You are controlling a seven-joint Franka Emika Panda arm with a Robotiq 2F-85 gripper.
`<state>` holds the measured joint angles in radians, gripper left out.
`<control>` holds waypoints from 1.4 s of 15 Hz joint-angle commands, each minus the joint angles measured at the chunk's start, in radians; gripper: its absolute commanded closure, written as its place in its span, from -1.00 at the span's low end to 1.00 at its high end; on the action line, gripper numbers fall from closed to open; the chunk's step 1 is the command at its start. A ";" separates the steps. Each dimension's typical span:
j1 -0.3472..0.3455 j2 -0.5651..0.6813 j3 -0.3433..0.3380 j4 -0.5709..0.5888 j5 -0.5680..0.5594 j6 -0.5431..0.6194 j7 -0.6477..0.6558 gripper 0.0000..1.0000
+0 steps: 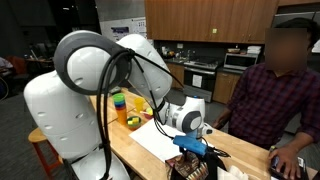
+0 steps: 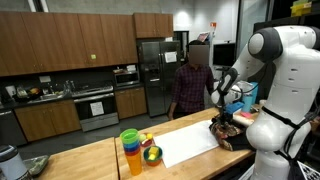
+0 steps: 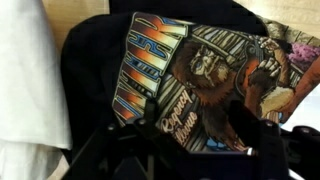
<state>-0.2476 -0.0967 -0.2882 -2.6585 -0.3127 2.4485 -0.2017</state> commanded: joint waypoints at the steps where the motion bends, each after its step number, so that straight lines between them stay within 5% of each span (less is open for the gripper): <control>1: -0.005 -0.003 0.009 -0.011 0.046 0.039 0.007 0.12; 6: -0.006 0.002 0.009 -0.010 0.094 0.050 0.006 0.84; 7: -0.008 0.004 0.011 -0.006 0.098 0.041 0.022 -0.04; 8: -0.007 -0.001 0.012 -0.006 0.084 0.030 0.003 0.04; 9: -0.007 -0.001 0.012 -0.006 0.084 0.030 0.004 0.52; 13: -0.007 0.000 0.013 -0.006 0.084 0.029 0.003 0.07; 21: -0.007 0.000 0.013 -0.006 0.084 0.029 0.003 0.04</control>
<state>-0.2466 -0.0958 -0.2832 -2.6654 -0.2298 2.4806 -0.1983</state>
